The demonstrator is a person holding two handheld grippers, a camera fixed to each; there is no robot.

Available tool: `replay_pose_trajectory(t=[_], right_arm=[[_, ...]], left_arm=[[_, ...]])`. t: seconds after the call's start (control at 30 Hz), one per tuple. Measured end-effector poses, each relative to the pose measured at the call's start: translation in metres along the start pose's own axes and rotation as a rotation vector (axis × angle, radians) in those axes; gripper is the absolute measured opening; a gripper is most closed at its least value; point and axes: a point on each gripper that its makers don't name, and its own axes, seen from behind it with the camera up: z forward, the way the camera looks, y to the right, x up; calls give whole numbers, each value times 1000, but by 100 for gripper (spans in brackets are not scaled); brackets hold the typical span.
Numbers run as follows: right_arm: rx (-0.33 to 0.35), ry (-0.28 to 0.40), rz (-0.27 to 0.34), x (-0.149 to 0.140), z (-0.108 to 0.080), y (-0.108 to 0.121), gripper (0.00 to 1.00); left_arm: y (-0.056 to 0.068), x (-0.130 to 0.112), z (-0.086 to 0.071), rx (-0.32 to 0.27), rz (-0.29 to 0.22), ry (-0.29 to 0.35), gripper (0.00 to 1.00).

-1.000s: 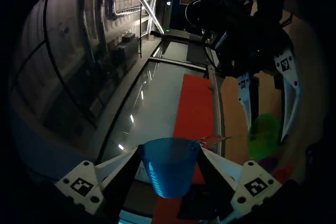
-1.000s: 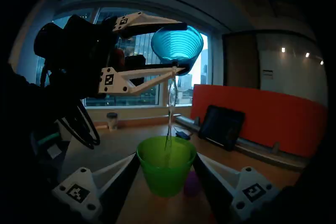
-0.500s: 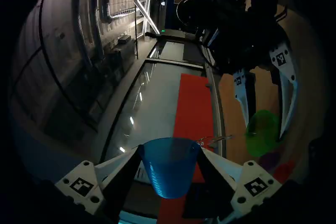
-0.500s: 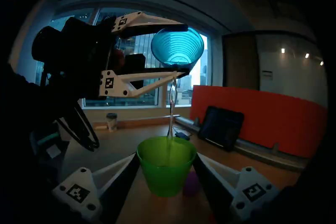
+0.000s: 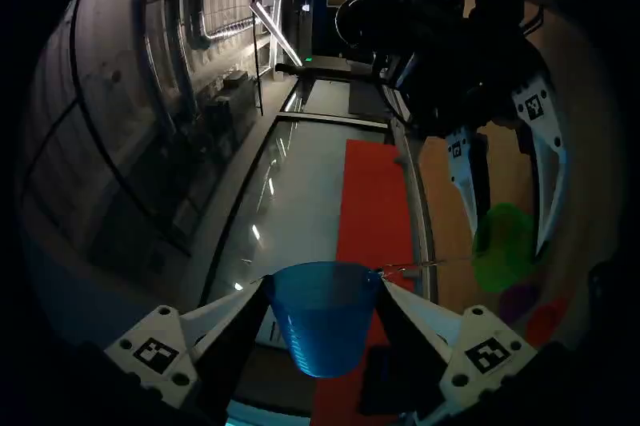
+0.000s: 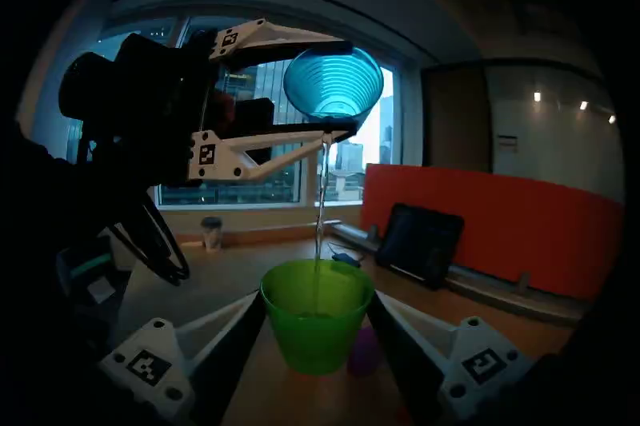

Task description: Pour water

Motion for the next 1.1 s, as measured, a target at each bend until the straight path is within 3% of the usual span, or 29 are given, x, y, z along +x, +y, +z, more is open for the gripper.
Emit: replay_pose_trajectory(t=[1.1], right_arm=[[-2,19,4,5,4,0,90]], left_arm=[[-21,10,-1,33,163,13,89]])
